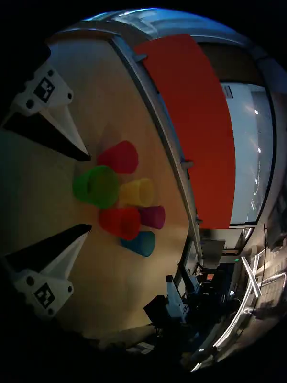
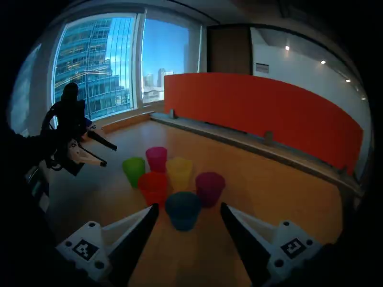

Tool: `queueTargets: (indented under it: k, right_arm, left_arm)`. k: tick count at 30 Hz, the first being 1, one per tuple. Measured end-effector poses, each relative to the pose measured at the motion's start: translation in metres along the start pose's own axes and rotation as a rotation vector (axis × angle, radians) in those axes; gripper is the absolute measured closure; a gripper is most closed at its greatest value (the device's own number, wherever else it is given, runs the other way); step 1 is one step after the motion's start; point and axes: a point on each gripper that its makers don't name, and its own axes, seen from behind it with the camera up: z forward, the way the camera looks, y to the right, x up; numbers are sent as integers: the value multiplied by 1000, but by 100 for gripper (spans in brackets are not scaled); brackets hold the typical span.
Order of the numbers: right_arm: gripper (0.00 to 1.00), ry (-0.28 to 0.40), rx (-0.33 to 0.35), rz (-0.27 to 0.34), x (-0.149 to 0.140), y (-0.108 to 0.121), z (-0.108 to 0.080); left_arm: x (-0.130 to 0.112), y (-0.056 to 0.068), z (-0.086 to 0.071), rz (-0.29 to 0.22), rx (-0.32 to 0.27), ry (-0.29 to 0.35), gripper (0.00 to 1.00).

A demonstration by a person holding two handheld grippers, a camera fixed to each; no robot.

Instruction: Pour water

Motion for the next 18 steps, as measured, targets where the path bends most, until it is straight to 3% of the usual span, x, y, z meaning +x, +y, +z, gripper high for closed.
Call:
queueTargets:
  k: [18]
  right_arm:
    - [1, -62, 23, -18, -27, -3, 35]
  left_arm:
    - [-21, -9, 33, -11, -21, -76, 2]
